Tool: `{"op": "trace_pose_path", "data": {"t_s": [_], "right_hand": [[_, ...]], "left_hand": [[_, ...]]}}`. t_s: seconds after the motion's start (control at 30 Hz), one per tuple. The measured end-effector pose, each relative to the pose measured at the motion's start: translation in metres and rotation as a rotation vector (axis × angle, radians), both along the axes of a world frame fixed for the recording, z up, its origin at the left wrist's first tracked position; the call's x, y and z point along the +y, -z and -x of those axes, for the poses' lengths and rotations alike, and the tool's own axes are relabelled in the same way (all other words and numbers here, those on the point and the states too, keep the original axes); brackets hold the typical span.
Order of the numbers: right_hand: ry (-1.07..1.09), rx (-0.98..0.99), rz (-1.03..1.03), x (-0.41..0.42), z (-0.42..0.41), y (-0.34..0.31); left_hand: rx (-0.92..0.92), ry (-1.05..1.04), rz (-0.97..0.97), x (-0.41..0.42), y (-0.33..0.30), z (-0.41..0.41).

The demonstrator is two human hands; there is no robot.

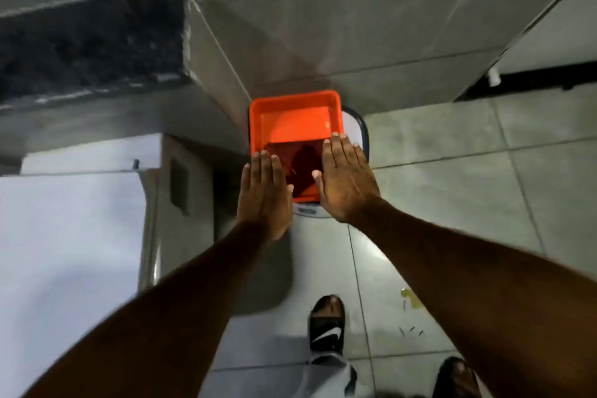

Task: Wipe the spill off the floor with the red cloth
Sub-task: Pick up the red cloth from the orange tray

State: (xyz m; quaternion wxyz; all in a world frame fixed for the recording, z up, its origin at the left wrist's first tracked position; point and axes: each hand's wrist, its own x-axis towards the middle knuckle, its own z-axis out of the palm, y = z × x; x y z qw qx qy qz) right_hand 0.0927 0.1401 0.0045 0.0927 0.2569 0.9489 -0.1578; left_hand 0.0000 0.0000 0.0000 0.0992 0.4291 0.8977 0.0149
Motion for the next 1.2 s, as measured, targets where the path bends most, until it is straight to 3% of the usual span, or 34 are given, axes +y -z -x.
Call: {"op": "trace_pose_path", "data": {"t_s": [0.23, 0.37, 0.57, 0.73, 0.87, 1.03, 1.2], "right_hand": [[-0.074, -0.098, -0.008, 0.016, 0.053, 0.078], [-0.138, -0.270, -0.074, 0.035, 0.080, 0.101], [-0.147, -0.346, -0.127, 0.046, 0.106, 0.130], [-0.041, -0.242, -0.114, 0.042, 0.116, 0.140], [0.004, -0.236, -0.054, 0.047, 0.116, 0.131], [0.087, -0.009, 0.063, 0.051, 0.089, 0.100], [0.124, 0.218, 0.193, 0.043, 0.040, 0.069]], "left_hand": [[-0.042, 0.063, 0.065, 0.023, 0.089, 0.059], [-0.043, 0.092, 0.132, 0.045, 0.119, 0.091], [-0.054, 0.098, 0.212, 0.064, 0.156, 0.113], [-0.016, 0.057, 0.258, 0.077, 0.157, 0.115], [-0.152, 0.007, 0.240, 0.084, 0.139, 0.118], [-0.337, -0.130, 0.020, 0.070, 0.106, 0.121], [-0.437, -0.064, -0.137, 0.053, 0.064, 0.098]]}}
